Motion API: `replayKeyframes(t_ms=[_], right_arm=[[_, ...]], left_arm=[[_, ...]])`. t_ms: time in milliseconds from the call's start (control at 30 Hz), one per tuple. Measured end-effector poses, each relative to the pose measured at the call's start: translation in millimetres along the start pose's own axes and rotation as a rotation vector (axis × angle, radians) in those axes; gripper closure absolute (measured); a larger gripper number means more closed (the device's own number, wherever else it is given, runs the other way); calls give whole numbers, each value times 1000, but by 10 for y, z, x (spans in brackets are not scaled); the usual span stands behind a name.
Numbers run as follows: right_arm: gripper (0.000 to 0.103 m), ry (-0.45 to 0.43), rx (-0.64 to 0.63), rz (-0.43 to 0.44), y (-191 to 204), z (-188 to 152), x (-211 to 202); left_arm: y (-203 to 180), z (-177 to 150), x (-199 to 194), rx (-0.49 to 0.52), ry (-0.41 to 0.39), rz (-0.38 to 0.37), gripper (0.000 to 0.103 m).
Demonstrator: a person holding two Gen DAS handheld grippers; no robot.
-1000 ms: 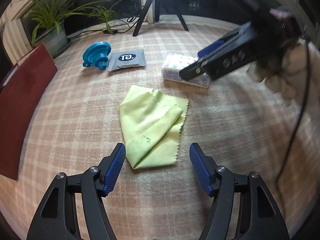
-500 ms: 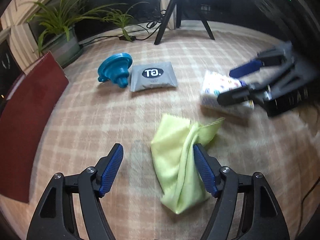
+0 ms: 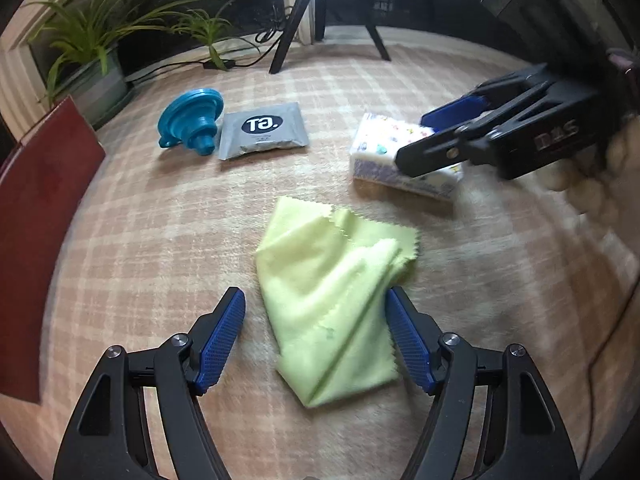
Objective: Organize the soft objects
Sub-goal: 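Close the left gripper on the yellow-green cloth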
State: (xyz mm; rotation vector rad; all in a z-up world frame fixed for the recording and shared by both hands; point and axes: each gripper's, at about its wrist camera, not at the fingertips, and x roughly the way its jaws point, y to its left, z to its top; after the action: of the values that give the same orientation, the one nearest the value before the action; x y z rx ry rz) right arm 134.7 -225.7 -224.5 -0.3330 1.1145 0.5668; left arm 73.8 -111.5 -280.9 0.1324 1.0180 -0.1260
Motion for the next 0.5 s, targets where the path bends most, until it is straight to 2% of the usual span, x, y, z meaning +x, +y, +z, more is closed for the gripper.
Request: replayKeyframes(t_ms=[167,233,300,433,500], right_arm=[[35,-6,0,-1,-5,15,-13],[36,-4,-4,-2,-1,19,-2],[35,0,-8,-3,1,20,17],[35,-2,-6,0,-14,32,37],[35,-4,-7,-3,-15,43,44]], left_arm=[[164,103,69,-55,-22,49,29],[232,135,89,-81,-19,29,31],[227,129,91,-75,-23,15,37],[164,130,94,-58,-36,-22,41],[131,147,103,-53,-40,-39,54]])
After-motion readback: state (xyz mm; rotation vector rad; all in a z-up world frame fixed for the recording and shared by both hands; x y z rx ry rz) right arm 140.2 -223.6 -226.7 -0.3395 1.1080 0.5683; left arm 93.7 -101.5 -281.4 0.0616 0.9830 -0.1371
